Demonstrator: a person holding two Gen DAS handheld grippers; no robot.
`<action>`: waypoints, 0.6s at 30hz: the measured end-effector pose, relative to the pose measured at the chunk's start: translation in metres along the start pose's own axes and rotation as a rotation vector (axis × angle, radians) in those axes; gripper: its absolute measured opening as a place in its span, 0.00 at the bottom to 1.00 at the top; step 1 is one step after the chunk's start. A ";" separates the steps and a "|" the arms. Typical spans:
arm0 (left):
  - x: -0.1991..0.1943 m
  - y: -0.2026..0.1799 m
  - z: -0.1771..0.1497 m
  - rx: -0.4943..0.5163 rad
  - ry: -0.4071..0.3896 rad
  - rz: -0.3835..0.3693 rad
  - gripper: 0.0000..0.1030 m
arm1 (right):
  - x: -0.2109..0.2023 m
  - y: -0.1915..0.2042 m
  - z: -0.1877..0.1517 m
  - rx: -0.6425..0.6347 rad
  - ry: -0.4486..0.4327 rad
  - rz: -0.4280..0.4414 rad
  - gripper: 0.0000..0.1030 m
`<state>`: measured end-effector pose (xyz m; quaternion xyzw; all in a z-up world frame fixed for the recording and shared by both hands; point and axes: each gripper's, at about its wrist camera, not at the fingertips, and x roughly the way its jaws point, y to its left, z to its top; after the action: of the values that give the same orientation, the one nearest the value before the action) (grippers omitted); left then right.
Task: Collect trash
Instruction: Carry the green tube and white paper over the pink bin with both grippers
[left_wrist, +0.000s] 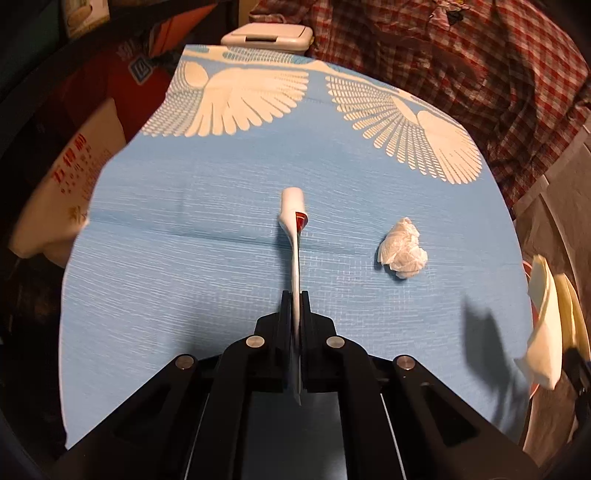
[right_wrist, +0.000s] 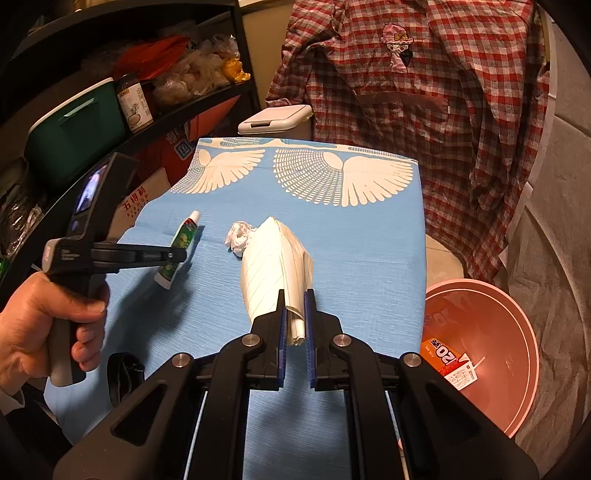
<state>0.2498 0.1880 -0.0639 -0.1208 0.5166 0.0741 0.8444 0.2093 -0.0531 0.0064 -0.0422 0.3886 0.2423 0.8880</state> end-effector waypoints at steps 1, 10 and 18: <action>-0.004 0.001 0.000 0.004 -0.007 0.000 0.04 | -0.001 0.001 0.000 0.000 -0.003 -0.001 0.09; -0.042 0.004 -0.006 0.035 -0.089 0.003 0.04 | -0.020 0.003 0.002 0.002 -0.040 -0.021 0.09; -0.076 0.001 -0.018 0.047 -0.150 -0.013 0.04 | -0.046 0.007 0.002 -0.001 -0.101 -0.047 0.09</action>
<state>0.1996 0.1840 -0.0044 -0.0982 0.4526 0.0654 0.8839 0.1805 -0.0643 0.0411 -0.0396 0.3422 0.2233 0.9119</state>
